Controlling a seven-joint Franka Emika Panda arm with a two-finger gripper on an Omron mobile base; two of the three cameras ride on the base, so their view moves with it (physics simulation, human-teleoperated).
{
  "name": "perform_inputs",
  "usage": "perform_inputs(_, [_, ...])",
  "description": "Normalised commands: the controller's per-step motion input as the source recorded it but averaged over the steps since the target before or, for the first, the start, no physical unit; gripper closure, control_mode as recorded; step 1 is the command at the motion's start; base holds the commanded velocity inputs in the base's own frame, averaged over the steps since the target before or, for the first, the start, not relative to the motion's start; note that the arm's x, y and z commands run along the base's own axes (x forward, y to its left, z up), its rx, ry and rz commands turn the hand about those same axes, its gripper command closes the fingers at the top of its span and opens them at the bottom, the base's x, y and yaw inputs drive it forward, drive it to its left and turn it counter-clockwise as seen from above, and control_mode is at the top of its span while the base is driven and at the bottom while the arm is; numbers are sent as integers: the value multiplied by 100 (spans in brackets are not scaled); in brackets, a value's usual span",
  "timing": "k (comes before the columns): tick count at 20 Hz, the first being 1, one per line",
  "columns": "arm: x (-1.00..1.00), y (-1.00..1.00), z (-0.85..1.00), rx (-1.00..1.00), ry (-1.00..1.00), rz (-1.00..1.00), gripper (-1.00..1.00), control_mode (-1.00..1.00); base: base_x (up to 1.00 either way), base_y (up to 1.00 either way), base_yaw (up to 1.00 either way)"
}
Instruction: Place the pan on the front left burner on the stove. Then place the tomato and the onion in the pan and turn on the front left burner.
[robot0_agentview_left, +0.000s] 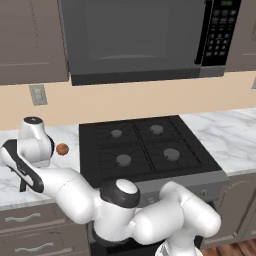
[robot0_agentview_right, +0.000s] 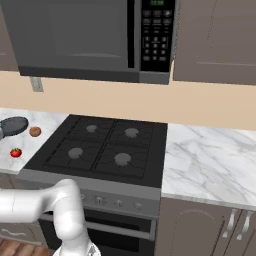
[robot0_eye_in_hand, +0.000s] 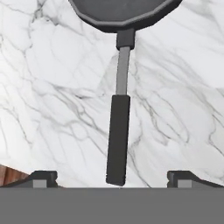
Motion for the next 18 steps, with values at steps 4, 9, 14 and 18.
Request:
perform_inputs(4, [11,11,-8,0,0,0,-100,-100,0,0,0])
perform_inputs(9, [4,2,-4,-1,0,0,-100,-100,0,0,0])
perform_inputs(14, [0,0,-2,0,1,0,-100,-100,0,0,0])
perform_inputs(18, [0,0,-7,0,0,0,-100,-100,0,0,0])
